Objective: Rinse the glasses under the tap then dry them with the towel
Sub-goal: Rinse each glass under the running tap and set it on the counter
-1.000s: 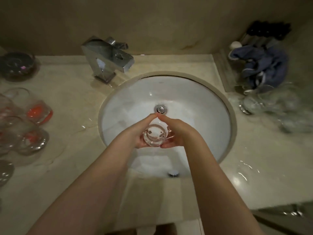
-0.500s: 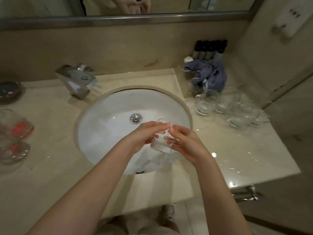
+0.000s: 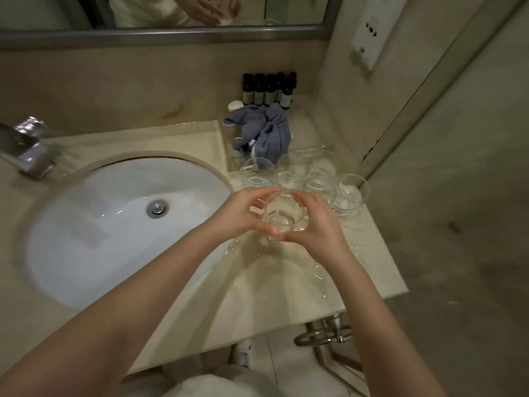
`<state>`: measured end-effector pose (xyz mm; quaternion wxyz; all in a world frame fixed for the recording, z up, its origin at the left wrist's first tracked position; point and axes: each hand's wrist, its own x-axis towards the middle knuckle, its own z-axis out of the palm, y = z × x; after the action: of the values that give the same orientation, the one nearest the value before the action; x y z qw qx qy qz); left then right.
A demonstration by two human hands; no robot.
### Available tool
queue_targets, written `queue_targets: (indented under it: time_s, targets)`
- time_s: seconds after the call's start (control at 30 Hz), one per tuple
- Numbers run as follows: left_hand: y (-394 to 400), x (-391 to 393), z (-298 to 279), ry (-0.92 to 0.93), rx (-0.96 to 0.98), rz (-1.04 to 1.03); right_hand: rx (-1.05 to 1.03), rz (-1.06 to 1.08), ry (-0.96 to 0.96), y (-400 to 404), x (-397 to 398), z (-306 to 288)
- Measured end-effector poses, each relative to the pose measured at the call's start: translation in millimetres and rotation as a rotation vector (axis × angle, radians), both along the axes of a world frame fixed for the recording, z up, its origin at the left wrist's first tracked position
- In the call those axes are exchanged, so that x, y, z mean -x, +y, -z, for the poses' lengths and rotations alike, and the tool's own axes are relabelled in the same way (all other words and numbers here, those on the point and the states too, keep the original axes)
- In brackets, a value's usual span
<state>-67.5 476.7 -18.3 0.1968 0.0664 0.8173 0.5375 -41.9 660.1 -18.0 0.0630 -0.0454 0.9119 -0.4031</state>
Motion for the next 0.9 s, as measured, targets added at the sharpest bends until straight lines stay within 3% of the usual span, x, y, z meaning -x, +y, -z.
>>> queue_targets:
  time_s: [0.23, 0.57, 0.9]
  targets:
    - [22, 23, 0, 0.092, 0.235, 0.006, -0.353, -0.123, 0.125, 10, 33, 9]
    - [25, 35, 5, 0.172, 0.505, 0.011, -0.404, -0.184, 0.109, 10, 52, 15]
    - [26, 32, 14, 0.185, 0.535, -0.044, -0.454, -0.201, 0.117, 5, 58, 16]
